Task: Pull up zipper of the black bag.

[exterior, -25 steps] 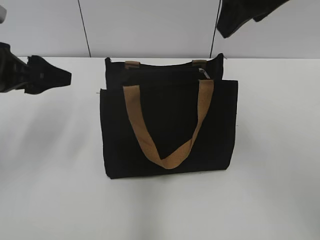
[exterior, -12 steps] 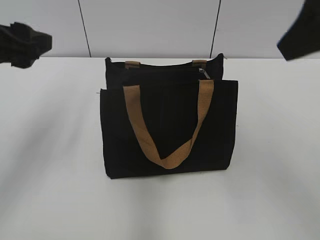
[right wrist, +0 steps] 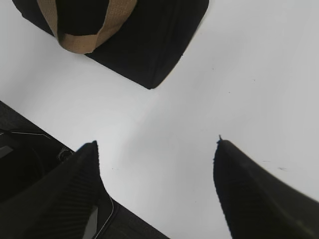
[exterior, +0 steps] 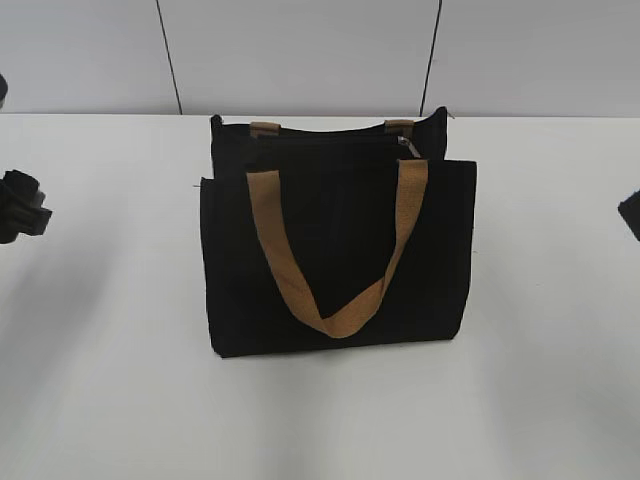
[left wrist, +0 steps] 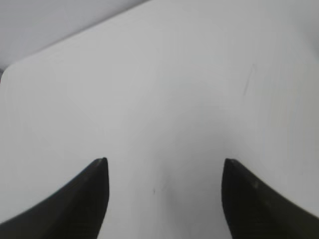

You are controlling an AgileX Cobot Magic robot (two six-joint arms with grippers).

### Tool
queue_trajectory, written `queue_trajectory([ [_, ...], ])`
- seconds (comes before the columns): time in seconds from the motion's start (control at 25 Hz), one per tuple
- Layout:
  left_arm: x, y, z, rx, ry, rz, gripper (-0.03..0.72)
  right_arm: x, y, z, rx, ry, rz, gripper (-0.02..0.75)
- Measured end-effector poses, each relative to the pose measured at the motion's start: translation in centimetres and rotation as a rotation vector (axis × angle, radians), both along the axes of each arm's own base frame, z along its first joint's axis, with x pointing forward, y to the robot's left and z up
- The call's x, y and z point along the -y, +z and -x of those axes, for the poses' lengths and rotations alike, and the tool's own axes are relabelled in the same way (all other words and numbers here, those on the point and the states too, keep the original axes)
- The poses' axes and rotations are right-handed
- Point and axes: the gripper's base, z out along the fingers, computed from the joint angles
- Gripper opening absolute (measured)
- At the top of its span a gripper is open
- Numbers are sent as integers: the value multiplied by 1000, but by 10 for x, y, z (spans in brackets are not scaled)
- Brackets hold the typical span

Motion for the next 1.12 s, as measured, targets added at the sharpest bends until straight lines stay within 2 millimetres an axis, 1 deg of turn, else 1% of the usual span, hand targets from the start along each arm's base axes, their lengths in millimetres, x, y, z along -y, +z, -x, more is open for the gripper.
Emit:
queue_trajectory([
  [0.08,1,4,5,-35,22,38,527,1,1,1,4,-2,-3,543],
  [0.12,2,11,8,-35,14,47,527,1,1,1,4,-2,-3,543],
  [0.24,12,34,23,-53,-13,101,527,2,0,4,-19,-2,11,543],
  [0.32,18,51,38,-84,-48,116,527,4,0,7,-29,-2,19,543],
  [0.4,22,66,55,-147,-97,130,527,7,3,12,-20,2,20,543],
  [0.52,23,85,88,-228,-173,207,526,14,10,26,7,9,13,543],
  [0.64,13,100,121,-270,-212,274,525,24,10,43,39,10,-3,543],
  [0.68,5,106,136,-261,-223,295,526,30,7,55,57,9,-14,543],
  [0.8,-11,114,166,-261,-235,321,526,41,-15,76,40,-15,-23,543],
  [0.92,-28,120,194,-217,-247,346,526,51,-43,95,16,-38,-29,543],
  [1.04,-42,125,215,-136,-267,384,526,60,-64,113,26,-43,-38,543],
  [1.12,-48,126,226,-90,-280,406,526,65,-75,121,35,-44,-43,543],
])
